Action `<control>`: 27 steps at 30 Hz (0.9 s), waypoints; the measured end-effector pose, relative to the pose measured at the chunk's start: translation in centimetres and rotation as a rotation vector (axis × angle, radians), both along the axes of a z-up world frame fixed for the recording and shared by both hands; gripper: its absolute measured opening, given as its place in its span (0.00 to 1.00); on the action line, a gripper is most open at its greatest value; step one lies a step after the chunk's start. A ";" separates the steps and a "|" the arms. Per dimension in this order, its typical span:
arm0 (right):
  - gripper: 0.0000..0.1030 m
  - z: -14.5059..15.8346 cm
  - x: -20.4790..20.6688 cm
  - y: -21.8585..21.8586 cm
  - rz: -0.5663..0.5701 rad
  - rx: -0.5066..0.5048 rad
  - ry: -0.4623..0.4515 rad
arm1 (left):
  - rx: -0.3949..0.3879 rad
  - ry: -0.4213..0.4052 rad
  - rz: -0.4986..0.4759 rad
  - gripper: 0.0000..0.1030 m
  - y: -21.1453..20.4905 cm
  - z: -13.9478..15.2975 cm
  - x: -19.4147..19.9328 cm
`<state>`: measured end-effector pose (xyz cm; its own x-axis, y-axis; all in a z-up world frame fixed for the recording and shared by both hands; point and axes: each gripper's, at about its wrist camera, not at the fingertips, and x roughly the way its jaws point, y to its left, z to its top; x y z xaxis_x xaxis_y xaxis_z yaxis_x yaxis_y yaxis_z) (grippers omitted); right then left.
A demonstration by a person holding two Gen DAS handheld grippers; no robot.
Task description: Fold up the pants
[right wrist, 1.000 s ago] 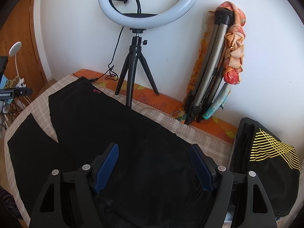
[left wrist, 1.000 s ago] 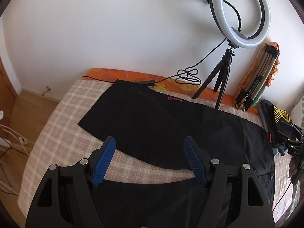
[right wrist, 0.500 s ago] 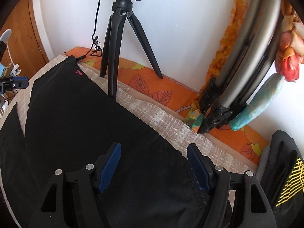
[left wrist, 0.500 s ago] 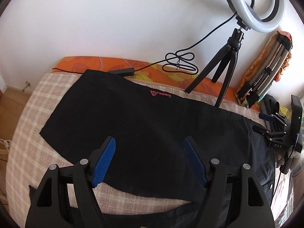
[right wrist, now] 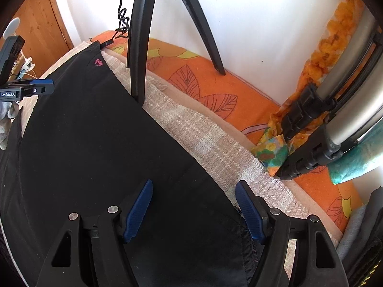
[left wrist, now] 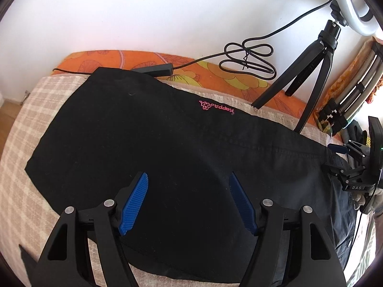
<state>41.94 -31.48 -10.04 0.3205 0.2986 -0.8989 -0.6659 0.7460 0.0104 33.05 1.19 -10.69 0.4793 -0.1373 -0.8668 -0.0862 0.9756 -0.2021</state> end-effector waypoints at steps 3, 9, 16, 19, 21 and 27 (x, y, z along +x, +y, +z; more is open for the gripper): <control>0.67 -0.1 0.2 -0.1 -0.002 0.030 -0.001 | 0.005 0.009 -0.002 0.68 -0.2 -0.5 0.1; 0.19 0.2 -0.9 -0.2 -0.001 0.053 -0.020 | 0.022 0.016 0.004 0.68 -0.4 -1.2 0.4; 0.05 2.9 -3.8 0.0 -0.025 0.055 -0.118 | -0.018 -0.001 0.026 0.68 -0.3 0.7 0.5; 0.05 5.1 -6.5 -0.4 -0.031 0.103 -0.181 | -0.060 -0.014 0.047 0.68 0.1 2.1 0.8; 0.05 6.3 -9.1 0.0 -0.005 0.091 -0.245 | -0.092 -0.025 0.056 0.68 0.2 3.0 1.0; 0.05 7.4 -16.2 1.4 0.069 0.067 -0.342 | -0.199 -0.006 0.093 0.71 0.8 4.5 2.6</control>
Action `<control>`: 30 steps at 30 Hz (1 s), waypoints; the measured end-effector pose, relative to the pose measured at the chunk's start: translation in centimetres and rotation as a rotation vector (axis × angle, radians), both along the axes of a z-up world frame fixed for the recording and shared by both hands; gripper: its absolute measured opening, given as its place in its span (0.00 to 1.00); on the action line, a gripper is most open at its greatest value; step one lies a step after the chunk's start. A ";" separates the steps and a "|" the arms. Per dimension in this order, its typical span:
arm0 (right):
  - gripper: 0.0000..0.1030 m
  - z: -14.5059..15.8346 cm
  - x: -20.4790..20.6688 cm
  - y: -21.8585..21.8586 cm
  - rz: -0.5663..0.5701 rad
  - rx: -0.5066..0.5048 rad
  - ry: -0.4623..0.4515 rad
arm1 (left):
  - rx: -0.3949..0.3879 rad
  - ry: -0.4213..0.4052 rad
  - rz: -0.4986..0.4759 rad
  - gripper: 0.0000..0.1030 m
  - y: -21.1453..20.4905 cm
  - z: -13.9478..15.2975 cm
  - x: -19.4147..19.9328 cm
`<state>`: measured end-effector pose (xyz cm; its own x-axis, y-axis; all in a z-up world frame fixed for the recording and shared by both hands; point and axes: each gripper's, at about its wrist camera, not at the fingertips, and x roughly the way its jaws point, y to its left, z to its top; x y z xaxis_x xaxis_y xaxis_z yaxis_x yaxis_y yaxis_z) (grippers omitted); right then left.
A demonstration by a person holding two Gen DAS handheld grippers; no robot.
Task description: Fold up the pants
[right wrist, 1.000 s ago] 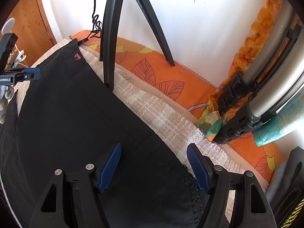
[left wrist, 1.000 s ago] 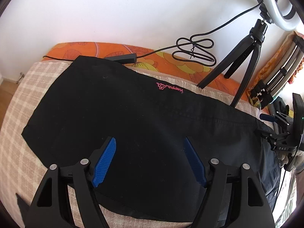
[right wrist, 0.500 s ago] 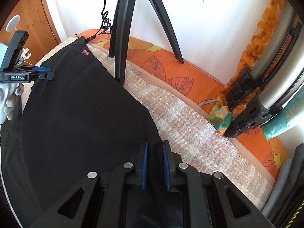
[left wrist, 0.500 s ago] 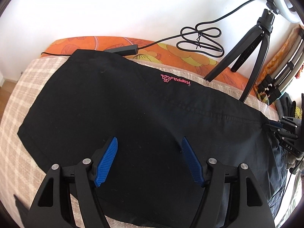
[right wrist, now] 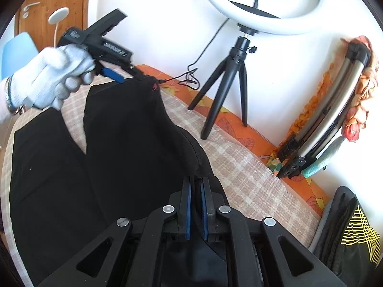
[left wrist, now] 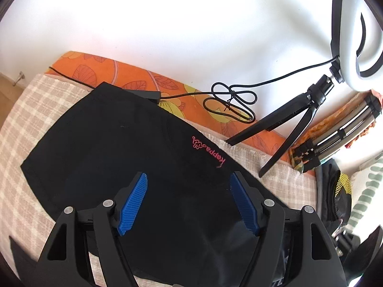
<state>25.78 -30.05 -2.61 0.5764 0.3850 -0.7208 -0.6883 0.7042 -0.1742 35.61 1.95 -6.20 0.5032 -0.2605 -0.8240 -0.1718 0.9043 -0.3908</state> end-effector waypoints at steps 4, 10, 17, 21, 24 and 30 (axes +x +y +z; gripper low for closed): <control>0.04 -0.3 -2.9 1.0 0.036 -0.024 -0.024 | -0.055 0.052 0.028 0.72 0.0 -0.5 0.7; 0.04 -1.3 -5.0 1.9 0.070 -0.065 -0.038 | -0.012 0.113 0.029 0.72 -1.4 -1.0 2.0; 0.04 -1.8 -6.5 2.3 0.100 -0.092 -0.064 | 0.074 0.178 0.052 0.71 -2.3 -2.6 3.5; 0.04 -1.9 -7.0 2.1 0.101 -0.100 -0.073 | 0.009 0.159 0.109 0.45 -0.5 -3.7 2.7; 0.04 -1.7 -7.2 1.9 0.090 -0.096 -0.079 | 0.013 0.113 0.105 0.20 0.2 -3.5 1.6; 0.04 -0.6 -7.1 1.5 0.026 -0.091 -0.114 | 0.012 -0.003 0.090 0.06 0.9 -1.3 -1.6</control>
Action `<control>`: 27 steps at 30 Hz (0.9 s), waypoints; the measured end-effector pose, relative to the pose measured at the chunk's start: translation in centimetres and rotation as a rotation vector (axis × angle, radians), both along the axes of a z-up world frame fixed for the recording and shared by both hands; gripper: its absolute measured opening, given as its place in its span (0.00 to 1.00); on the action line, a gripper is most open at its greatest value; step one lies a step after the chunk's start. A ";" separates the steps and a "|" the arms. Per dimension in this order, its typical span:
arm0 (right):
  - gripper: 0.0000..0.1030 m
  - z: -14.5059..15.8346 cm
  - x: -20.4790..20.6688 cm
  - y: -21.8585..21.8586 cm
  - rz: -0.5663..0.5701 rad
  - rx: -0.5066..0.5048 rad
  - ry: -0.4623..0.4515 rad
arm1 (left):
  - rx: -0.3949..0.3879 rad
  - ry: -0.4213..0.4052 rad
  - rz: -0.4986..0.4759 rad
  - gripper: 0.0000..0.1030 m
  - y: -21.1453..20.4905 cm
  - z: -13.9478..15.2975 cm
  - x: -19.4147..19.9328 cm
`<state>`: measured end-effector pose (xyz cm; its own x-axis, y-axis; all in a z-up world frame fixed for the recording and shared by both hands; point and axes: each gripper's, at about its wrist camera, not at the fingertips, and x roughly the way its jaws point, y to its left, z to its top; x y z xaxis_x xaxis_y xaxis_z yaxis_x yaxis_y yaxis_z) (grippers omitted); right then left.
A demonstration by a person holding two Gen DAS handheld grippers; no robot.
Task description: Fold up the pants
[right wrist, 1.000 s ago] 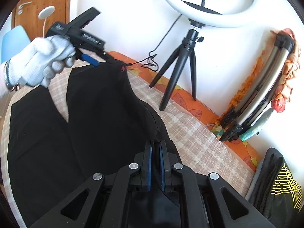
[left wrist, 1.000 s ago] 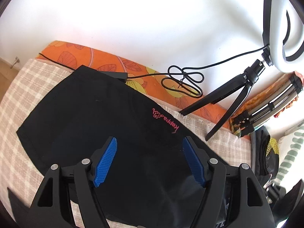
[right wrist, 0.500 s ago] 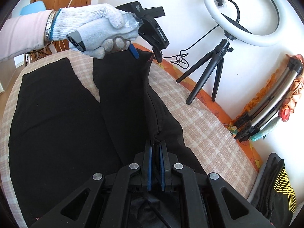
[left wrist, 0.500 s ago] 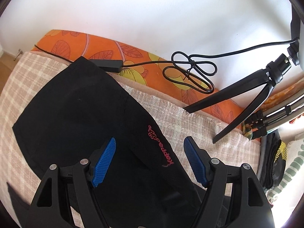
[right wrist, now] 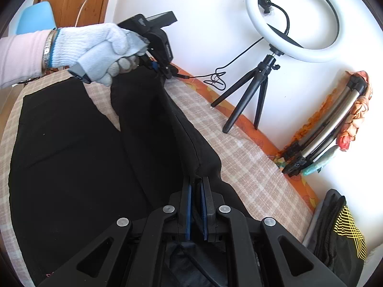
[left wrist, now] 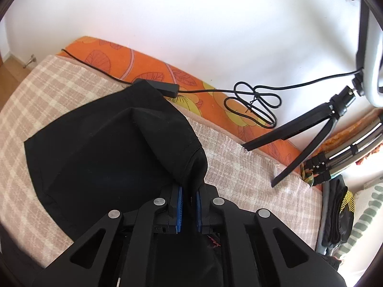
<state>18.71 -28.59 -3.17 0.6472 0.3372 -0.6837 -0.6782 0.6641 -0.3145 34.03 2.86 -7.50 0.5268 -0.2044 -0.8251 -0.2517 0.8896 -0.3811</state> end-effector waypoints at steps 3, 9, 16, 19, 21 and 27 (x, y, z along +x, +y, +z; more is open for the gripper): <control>0.04 1.2 -0.2 -0.3 -0.031 0.009 -0.021 | 0.016 -0.053 -0.023 0.06 0.3 2.1 -1.5; 0.04 3.8 -2.9 -0.1 -0.046 0.023 -0.060 | 0.046 -0.158 -0.040 0.05 0.9 6.7 -6.3; 0.04 6.0 -8.2 0.2 -0.013 0.033 -0.077 | 0.038 -0.214 -0.007 0.05 1.9 8.3 -13.5; 0.04 5.9 -10.9 0.2 0.014 0.032 -0.053 | 0.049 -0.221 0.004 0.05 2.2 7.9 -17.0; 0.04 5.3 -12.6 0.3 0.042 0.024 -0.020 | 0.051 -0.220 0.016 0.05 2.5 7.5 -19.2; 0.04 1.8 -16.7 0.8 0.082 -0.006 0.076 | 0.044 -0.169 0.034 0.05 2.6 4.4 -24.9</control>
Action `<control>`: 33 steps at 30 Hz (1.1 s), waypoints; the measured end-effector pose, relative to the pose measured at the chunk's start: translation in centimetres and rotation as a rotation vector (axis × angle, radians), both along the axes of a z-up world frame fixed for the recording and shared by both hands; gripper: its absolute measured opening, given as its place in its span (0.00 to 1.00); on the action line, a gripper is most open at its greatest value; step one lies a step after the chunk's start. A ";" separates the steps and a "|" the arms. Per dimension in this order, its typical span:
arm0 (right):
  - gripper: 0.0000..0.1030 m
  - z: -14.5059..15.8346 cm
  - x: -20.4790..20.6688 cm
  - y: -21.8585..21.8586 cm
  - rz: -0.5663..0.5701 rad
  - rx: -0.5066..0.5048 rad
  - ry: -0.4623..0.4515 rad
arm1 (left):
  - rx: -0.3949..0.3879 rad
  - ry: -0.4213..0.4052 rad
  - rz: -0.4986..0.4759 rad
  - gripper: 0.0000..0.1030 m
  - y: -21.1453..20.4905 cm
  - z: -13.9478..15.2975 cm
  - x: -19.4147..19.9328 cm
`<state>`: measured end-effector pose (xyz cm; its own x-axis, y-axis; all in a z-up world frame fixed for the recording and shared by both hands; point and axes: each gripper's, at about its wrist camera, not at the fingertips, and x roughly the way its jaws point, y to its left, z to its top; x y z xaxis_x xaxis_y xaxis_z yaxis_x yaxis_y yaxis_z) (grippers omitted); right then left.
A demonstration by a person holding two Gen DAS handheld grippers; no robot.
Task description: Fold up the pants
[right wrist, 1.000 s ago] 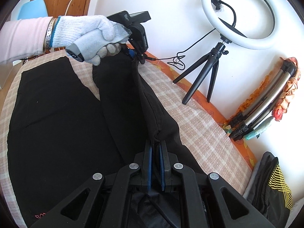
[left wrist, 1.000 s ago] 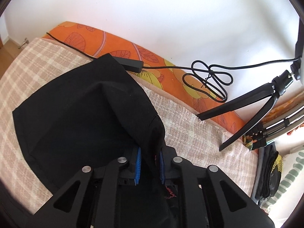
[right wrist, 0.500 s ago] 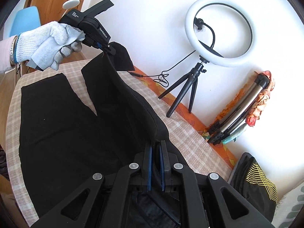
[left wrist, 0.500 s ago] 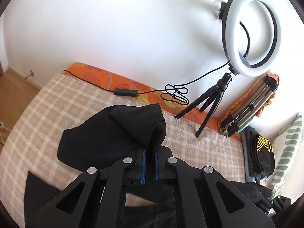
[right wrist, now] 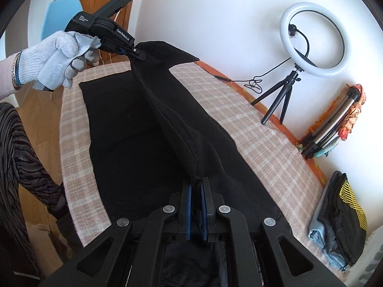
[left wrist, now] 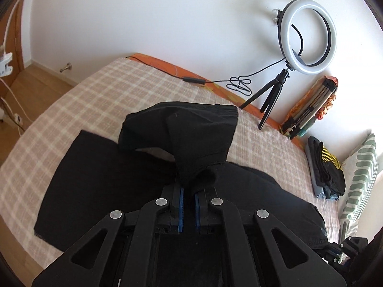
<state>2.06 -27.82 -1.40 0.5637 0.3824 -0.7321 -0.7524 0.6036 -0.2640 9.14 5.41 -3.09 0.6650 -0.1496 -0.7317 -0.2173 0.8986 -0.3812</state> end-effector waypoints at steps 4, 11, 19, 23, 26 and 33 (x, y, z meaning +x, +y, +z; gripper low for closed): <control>0.04 -2.1 -2.0 0.2 0.026 -0.027 0.043 | -0.027 0.070 0.018 0.05 0.4 -2.9 -2.7; 0.04 -4.8 -4.2 0.7 0.063 -0.065 0.097 | 0.045 0.136 0.030 0.06 0.4 -5.2 -5.6; 0.04 -6.9 -5.3 1.4 0.108 -0.116 0.146 | 0.089 0.211 0.064 0.15 1.4 -7.1 -7.8; 0.04 -7.4 -5.5 1.6 0.116 -0.134 0.161 | 0.143 0.213 0.062 0.37 2.1 -6.3 -9.4; 0.04 -7.6 -5.3 1.8 0.116 -0.130 0.175 | 0.136 0.208 0.076 0.43 3.2 -5.6 -10.2; 0.05 -7.8 -5.0 1.7 0.112 -0.117 0.200 | 0.314 0.211 -0.009 0.44 0.9 -4.3 -11.4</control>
